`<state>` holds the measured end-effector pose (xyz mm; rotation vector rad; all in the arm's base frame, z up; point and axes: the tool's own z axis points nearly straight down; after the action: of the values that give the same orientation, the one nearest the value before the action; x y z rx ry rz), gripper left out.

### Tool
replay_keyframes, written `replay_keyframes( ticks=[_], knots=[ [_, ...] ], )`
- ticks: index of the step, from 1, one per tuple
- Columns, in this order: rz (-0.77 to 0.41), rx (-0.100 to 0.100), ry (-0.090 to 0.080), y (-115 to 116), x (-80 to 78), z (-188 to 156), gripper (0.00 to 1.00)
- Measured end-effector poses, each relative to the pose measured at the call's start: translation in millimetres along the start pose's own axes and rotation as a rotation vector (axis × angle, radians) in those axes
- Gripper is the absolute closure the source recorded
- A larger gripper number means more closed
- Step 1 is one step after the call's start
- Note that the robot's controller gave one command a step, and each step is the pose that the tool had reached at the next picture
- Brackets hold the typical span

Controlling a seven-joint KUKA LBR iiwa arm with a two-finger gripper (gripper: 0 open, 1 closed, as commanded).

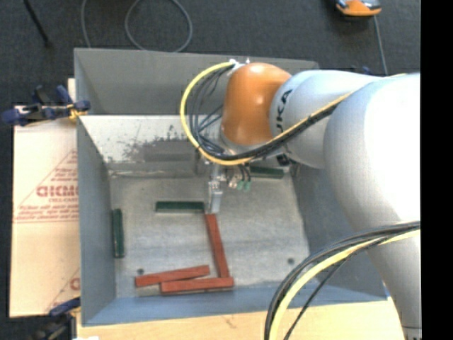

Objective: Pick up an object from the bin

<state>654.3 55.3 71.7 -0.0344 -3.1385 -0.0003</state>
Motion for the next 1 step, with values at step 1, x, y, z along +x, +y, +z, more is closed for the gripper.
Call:
replay_keyframes(
  ticks=[1],
  knots=[
    [-0.142,-0.001,-0.004,55.0,63.2,1.2,0.00]
  ],
)
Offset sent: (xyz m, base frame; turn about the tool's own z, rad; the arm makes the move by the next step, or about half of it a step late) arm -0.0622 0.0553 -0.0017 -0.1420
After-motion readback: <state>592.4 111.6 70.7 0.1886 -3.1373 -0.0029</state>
